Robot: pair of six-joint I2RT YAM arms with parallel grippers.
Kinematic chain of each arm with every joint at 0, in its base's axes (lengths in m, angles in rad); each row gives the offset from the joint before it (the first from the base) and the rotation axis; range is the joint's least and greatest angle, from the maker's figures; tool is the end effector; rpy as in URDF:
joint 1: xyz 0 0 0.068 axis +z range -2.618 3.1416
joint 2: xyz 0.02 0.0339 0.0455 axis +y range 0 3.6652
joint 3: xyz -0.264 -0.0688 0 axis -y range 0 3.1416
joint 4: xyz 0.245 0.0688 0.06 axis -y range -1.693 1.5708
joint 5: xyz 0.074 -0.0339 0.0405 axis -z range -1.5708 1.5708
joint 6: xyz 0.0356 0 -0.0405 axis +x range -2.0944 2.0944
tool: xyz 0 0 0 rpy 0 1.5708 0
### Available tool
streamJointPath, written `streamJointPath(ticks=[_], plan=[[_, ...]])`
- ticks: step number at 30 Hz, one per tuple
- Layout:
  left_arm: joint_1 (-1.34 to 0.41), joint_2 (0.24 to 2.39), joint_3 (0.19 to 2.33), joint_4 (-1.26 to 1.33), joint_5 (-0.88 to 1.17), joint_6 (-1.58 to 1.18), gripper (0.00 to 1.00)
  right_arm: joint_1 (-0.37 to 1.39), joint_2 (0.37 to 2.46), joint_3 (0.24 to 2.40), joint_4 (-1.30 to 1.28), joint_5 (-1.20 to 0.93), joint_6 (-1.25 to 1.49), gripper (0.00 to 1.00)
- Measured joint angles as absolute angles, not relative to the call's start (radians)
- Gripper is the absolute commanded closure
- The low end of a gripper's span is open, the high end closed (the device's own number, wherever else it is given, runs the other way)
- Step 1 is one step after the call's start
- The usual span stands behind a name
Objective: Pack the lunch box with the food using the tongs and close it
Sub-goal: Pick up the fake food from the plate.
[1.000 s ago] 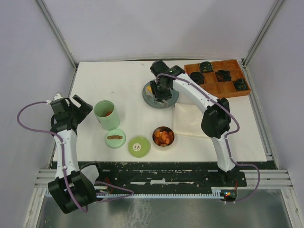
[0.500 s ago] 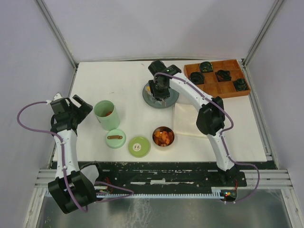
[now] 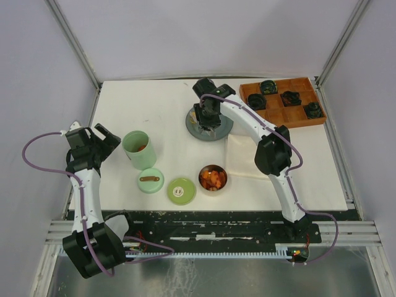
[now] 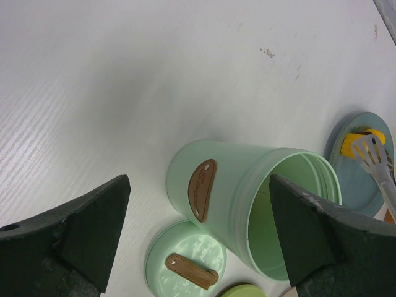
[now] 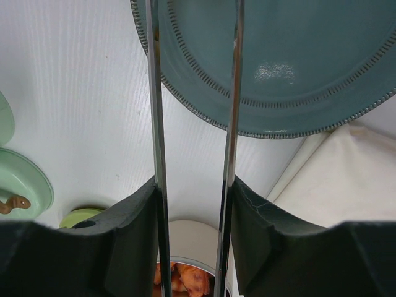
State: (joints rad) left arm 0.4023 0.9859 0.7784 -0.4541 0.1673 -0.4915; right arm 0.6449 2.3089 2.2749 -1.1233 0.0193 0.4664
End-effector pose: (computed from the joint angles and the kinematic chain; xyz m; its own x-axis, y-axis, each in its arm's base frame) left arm 0.1978 0.0777 0.2748 -0.3733 -0.6646 -0.6473 -0.5006 0.7317 -0.4626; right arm 0.3909 0.2931 0.2601 -0.9211 -0.1303 -0.3668 -0.2022 0.9654 0.1649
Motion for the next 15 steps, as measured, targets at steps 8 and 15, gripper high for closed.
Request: streamJointPath(ticks=[8, 15], plan=[[0.402, 0.986, 0.778, -0.454, 0.168, -0.492, 0.0, 0.645, 2.292, 2.236, -1.111, 0.017, 0.466, 0.58], [0.402, 0.986, 0.778, -0.454, 0.168, -0.492, 0.0, 0.645, 2.141, 2.035, -1.103, 0.015, 0.45, 0.58]])
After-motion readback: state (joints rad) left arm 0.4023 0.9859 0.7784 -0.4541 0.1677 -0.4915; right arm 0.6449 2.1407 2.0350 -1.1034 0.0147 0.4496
